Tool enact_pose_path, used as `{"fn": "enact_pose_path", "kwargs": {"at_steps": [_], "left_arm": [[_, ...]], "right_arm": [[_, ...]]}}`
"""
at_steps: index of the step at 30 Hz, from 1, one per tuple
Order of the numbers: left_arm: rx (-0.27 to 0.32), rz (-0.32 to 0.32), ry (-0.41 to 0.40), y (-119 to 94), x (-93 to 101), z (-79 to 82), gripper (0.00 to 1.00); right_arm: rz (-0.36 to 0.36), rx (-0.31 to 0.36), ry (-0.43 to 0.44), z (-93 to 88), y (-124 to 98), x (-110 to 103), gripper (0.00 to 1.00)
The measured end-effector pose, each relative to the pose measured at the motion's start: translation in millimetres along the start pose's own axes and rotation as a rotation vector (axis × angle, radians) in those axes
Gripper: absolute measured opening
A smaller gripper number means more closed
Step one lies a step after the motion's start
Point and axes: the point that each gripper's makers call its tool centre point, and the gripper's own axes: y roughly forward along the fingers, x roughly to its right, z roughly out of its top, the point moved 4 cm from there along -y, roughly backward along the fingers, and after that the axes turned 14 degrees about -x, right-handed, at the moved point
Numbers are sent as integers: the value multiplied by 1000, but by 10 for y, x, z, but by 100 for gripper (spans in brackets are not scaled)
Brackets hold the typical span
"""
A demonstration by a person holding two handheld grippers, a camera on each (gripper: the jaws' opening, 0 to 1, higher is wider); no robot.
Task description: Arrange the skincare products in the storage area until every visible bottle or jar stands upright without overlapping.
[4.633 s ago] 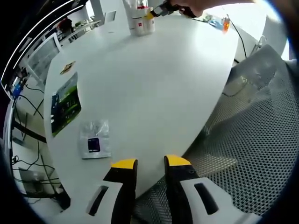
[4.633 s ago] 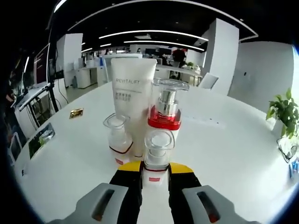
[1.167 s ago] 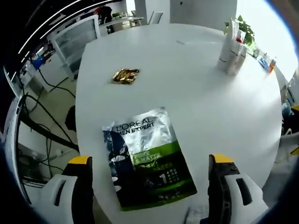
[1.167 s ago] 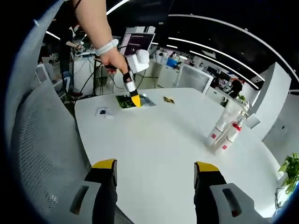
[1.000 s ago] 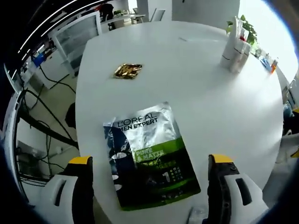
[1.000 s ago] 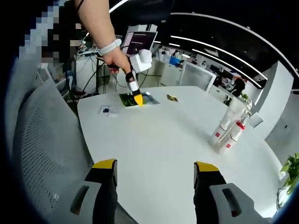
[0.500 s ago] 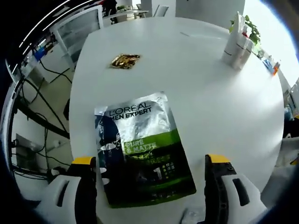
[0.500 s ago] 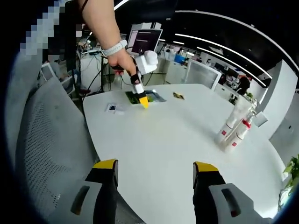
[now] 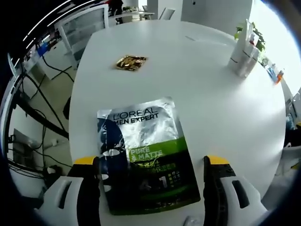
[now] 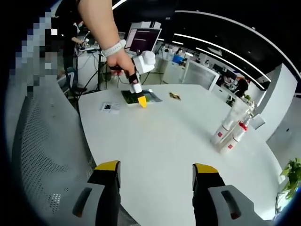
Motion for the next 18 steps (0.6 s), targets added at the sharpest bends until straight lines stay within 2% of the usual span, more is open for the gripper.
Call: {"fn": "enact_pose_path", "kwargs": {"at_steps": [7,9,10,12,18], "left_arm": [[32,-4,25,-36,65,-16,69],[34,-4,31,-57,73,-23,62],[41,-4,62,-56,107,-19,58],[34,-11,48,-59,131,-30,57],[38,-16,74,-71,181,-67,54]], "right_arm": [[-21,-10,-20,-12,-7,17,54],[-26,-13,-26,-13,-14,25,52],[-32,-7,-33,-8,-26,29,48],[-30,-4,-38,-6,-27,26,46],[-28,-10,-62,-6,-19,1,46]]}}
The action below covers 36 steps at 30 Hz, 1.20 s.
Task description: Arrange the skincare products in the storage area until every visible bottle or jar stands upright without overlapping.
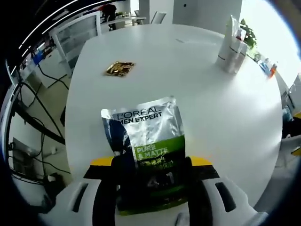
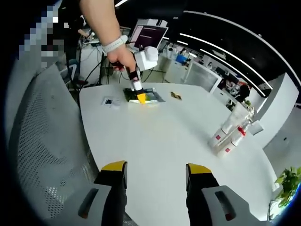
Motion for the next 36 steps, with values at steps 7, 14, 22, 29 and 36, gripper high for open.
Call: {"fn": "enact_pose_path", "kwargs": {"at_steps": [7,14,22,29,36], "left_arm": [[-16,-12,33,-8,90,-16,41],[-11,-30,69,-41,164,-88,35],[6,-81,75,-92,296,-131,23],[10,-98,100,-101,408,-149,12],[74,-161,72,-240,610,-125,5]], "right_arm": [[-6,-3,2,-3,4,17,46],[8,-20,-24,-22,33,-26,45],[7,-28,-33,-27,35,-33,45],[14,-33,-47,-29,46,-52,44],[44,-28,-44,-21,53,-92,44]]}}
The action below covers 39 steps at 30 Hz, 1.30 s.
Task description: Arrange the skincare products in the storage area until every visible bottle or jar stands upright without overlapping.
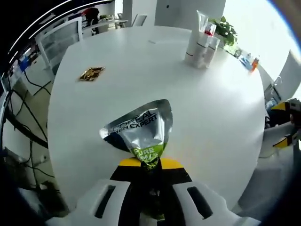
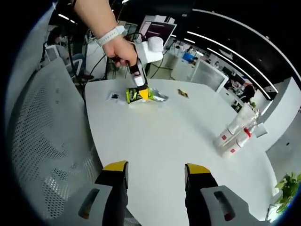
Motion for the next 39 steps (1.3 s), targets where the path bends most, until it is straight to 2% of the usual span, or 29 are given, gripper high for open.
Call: {"fn": "enact_pose_path", "kwargs": {"at_steps": [4,7,11,14,16,17,19,23,25,28,30,32,34,37,39], "left_arm": [[109,-73,-21,-196,260,81,3],[167,-127,-42,-337,445,66,3],[209,-182,-82,-485,685,-70,3],[260,-253,-105,-593,869,-174,3],[260,-236,-82,-640,922,-278,3],[258,-242,-85,-664,962,-349,3],[293,-280,-109,-717,1067,-424,3],[300,-287,-107,-750,1215,-531,3],[323,-319,-92,-770,1343,-530,3],[337,-341,-72,-760,1458,-534,3],[340,-383,-49,-754,1567,-541,3],[350,-398,-38,-766,1646,-543,3],[344,-435,-14,-772,1733,-549,3],[344,-454,7,-783,1813,-549,3],[356,-469,39,-801,1873,-555,3]], "right_arm": [[29,24,32,26,-15,4,45],[57,40,64,43,-20,0,45],[92,86,130,102,-63,15,46],[124,126,199,131,-103,42,47],[160,148,255,149,-121,56,48],[183,159,287,158,-133,60,48],[197,183,305,183,-155,75,47],[307,217,350,253,-200,-19,45],[359,235,374,302,-212,-68,43],[491,306,534,453,-234,-121,43],[531,330,618,504,-225,-116,43],[595,347,742,545,-182,-118,44],[613,361,762,571,-174,-138,44],[699,388,839,626,-210,-213,36],[742,396,862,638,-230,-230,26]]}}
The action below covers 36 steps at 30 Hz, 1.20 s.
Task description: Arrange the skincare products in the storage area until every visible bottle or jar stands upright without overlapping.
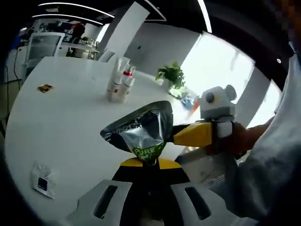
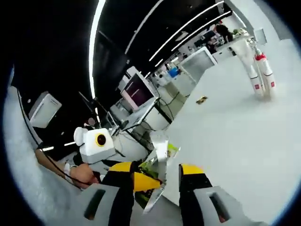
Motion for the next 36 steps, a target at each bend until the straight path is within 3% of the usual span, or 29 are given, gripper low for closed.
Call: {"fn": "enact_pose_path", "kwargs": {"at_steps": [2,11,16,19,21,23,27,32,36], "left_arm": [[-13,-6,12,18,12,-18,3],[-60,29,163,92,97,-79,4],[-44,34,190,86,87,-59,7],[-29,2,119,89,78,-33,13],[-1,-1,115,55,48,5,17],[57,10,62,6,0,77,19],[118,-13,-37,-99,-96,139,19],[158,33,-74,-172,-222,159,37],[157,14,-105,-142,-226,151,51]], "right_arm": [[4,-2,-9,6,-18,19,18],[-9,-31,80,-59,-45,136,9],[-6,-23,49,-44,-54,124,4],[-3,-17,48,-37,-93,146,2],[-13,12,58,-9,-137,179,0],[6,36,98,17,-178,206,0],[-13,79,131,55,-238,293,0],[1,100,164,81,-247,292,0],[49,81,164,69,-226,213,0]]}}
